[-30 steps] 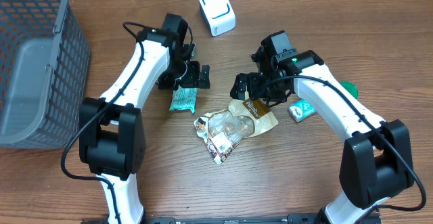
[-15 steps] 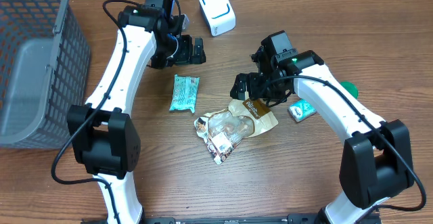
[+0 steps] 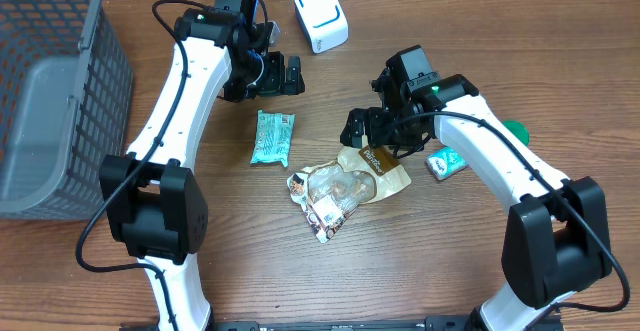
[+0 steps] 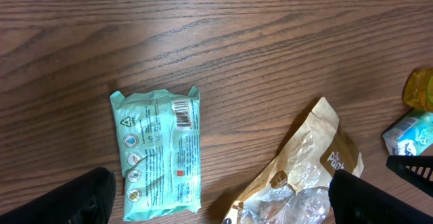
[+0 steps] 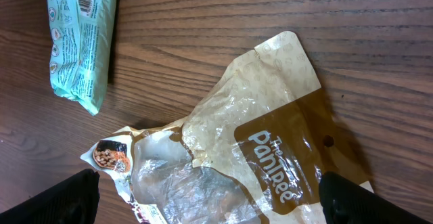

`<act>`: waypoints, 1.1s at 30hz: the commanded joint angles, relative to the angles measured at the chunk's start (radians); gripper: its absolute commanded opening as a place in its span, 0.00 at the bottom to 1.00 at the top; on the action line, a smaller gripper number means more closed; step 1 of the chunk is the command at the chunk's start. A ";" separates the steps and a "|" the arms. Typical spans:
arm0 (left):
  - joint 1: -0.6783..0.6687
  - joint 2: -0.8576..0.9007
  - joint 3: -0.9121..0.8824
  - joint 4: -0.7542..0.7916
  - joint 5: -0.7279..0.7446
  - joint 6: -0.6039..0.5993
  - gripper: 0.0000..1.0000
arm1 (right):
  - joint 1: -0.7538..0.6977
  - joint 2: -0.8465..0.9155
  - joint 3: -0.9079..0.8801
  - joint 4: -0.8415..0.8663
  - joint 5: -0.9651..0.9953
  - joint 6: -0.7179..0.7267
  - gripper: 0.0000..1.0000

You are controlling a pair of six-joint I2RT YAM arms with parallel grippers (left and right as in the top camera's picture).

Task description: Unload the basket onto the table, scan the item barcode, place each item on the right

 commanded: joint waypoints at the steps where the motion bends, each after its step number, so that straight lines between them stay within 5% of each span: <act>1: -0.002 -0.012 0.014 -0.002 0.018 -0.009 1.00 | 0.002 -0.042 0.003 0.001 0.007 -0.004 1.00; 11: -0.002 -0.012 0.014 -0.002 0.018 -0.009 1.00 | 0.000 -0.417 0.003 0.001 0.012 -0.005 1.00; 22: -0.002 -0.012 0.014 -0.002 0.018 -0.009 1.00 | -0.001 -0.998 -0.019 -0.005 0.339 -0.005 1.00; 33: -0.002 -0.012 0.014 -0.002 0.018 -0.009 1.00 | -0.206 -1.464 -0.206 -0.139 0.358 -0.013 1.00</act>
